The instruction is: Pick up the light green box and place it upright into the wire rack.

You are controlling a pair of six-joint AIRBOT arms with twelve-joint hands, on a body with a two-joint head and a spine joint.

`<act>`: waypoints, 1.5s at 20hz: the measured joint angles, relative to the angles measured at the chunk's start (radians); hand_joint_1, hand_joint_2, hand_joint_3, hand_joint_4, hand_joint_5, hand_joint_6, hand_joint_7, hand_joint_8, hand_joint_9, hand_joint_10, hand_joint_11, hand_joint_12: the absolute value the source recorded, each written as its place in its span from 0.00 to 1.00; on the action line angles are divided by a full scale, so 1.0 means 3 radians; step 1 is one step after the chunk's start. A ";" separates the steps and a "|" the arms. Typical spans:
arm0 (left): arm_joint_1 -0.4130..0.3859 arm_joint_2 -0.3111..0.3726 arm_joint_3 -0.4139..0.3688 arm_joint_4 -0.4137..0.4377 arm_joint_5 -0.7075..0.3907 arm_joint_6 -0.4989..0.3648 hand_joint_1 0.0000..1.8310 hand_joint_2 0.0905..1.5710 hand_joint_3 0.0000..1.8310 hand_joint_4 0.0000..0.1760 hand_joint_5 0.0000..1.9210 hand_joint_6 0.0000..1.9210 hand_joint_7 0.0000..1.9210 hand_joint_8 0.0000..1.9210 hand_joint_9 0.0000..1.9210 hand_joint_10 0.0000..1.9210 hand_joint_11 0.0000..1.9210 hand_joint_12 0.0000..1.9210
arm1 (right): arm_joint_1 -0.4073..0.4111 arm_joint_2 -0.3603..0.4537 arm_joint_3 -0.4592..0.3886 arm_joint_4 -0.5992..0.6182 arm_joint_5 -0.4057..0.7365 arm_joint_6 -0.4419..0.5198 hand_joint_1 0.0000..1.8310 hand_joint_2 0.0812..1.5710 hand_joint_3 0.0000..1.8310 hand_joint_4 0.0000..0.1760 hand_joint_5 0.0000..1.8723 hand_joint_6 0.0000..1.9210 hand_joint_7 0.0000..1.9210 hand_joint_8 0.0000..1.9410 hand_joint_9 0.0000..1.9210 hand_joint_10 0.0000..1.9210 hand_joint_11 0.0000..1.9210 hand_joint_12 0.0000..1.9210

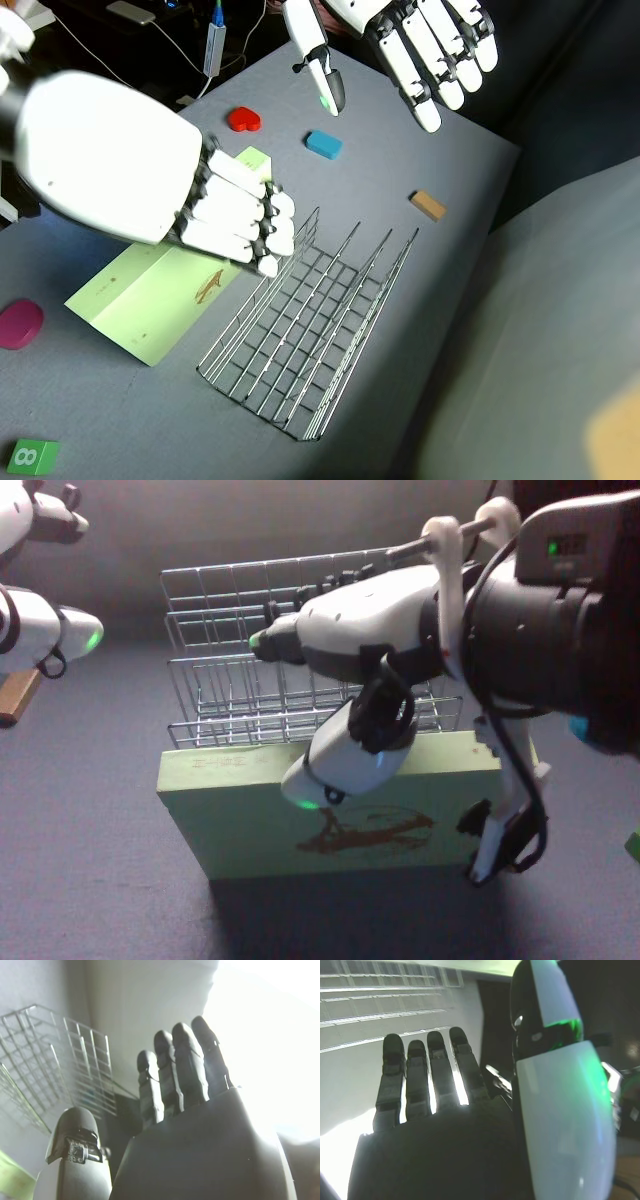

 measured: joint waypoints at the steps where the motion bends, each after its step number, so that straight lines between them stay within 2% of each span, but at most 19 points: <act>1: -0.0013 0.0010 0.0011 0.0027 -0.0006 0.0006 0.06 0.79 0.00 0.39 0.18 0.00 0.18 0.00 0.13 0.00 0.00 0.26 | -0.0024 -0.0028 0.0014 0.0006 -0.0006 0.0011 0.43 0.63 0.00 0.04 0.06 0.00 0.04 0.00 0.00 0.00 0.00 0.24; 13: -0.0029 0.0017 0.0065 0.0029 -0.0043 0.0014 0.06 0.79 0.00 0.39 0.18 0.00 0.18 0.00 0.13 0.00 0.00 0.25 | -0.0168 -0.0120 0.0061 -0.0013 0.0019 0.0113 0.43 0.64 0.00 0.00 0.08 0.00 0.05 0.00 0.01 0.00 0.00 0.23; 17: -0.0029 0.0017 0.0065 0.0023 -0.0058 -0.0036 0.06 0.79 0.00 0.39 0.19 0.00 0.18 0.00 0.13 0.00 0.00 0.25 | -0.0168 -0.0120 0.0062 -0.0107 0.0019 0.0140 0.47 0.64 0.00 0.00 0.14 0.01 0.11 0.01 0.08 0.01 0.00 0.40; 20: -0.0036 0.0017 0.0065 0.0022 -0.0061 -0.0045 0.06 0.79 0.00 0.39 0.19 0.00 0.18 0.00 0.13 0.00 0.00 0.25 | -0.0174 -0.0120 0.0061 -0.0099 0.0018 0.0142 0.52 0.70 0.01 0.00 0.26 0.02 0.23 0.01 0.20 0.02 0.01 0.57; 22: -0.0034 0.0017 0.0065 0.0018 -0.0061 -0.0045 0.06 0.79 0.00 0.39 0.18 0.00 0.18 0.00 0.13 0.00 0.00 0.25 | -0.0174 -0.0120 0.0062 -0.0102 0.0022 0.0140 0.55 0.72 0.00 0.00 0.32 0.01 0.32 0.01 0.30 0.03 0.08 0.61; 23: -0.0033 0.0017 0.0065 0.0019 -0.0061 -0.0045 0.06 0.80 0.00 0.39 0.18 0.00 0.18 0.00 0.13 0.00 0.00 0.25 | -0.0174 -0.0120 0.0061 -0.0102 0.0022 0.0139 0.58 0.73 0.00 0.00 0.39 0.02 0.42 0.02 0.40 0.06 0.16 0.63; 24: -0.0029 0.0017 0.0065 0.0019 -0.0062 -0.0046 0.06 0.80 0.00 0.39 0.18 0.00 0.18 0.00 0.13 0.00 0.00 0.25 | -0.0174 -0.0120 0.0061 -0.0100 0.0022 0.0137 0.58 0.73 0.00 0.00 0.39 0.02 0.42 0.02 0.40 0.06 0.16 0.63; 25: -0.0029 0.0017 0.0065 0.0018 -0.0062 -0.0045 0.06 0.80 0.00 0.39 0.18 0.00 0.18 0.00 0.13 0.00 0.00 0.25 | -0.0175 -0.0120 0.0061 -0.0102 0.0023 0.0136 0.64 0.74 0.00 0.00 0.40 0.49 0.46 0.52 0.46 0.11 0.23 0.65; 26: -0.0029 0.0017 0.0065 0.0018 -0.0061 -0.0045 0.06 0.80 0.00 0.39 0.18 0.00 0.18 0.00 0.13 0.00 0.00 0.25 | -0.0182 -0.0120 0.0062 -0.0106 0.0020 0.0135 0.71 0.75 0.00 0.00 0.40 0.57 0.42 0.66 0.41 0.63 0.29 0.70; 27: -0.0029 0.0017 0.0065 0.0018 -0.0062 -0.0045 0.06 0.80 0.00 0.39 0.19 0.00 0.19 0.00 0.13 0.00 0.00 0.25 | -0.0191 -0.0120 0.0061 -0.0106 0.0019 0.0117 0.73 0.75 0.00 0.00 0.42 0.55 0.40 0.69 0.40 0.75 0.33 0.75; 29: -0.0029 0.0017 0.0065 0.0018 -0.0060 -0.0045 0.07 0.80 0.00 0.39 0.19 0.00 0.18 0.00 0.13 0.00 0.00 0.25 | -0.0192 -0.0120 0.0061 -0.0076 0.0032 0.0108 0.74 0.76 0.00 0.00 0.41 0.54 0.41 0.68 0.39 0.82 0.37 0.83; 30: -0.0029 0.0017 0.0065 0.0018 -0.0061 -0.0045 0.07 0.80 0.00 0.39 0.19 0.00 0.18 0.00 0.13 0.00 0.00 0.24 | -0.0191 -0.0118 0.0061 -0.0083 0.0031 0.0108 0.68 0.74 0.00 0.00 0.44 0.53 0.48 0.68 0.43 0.72 0.38 0.83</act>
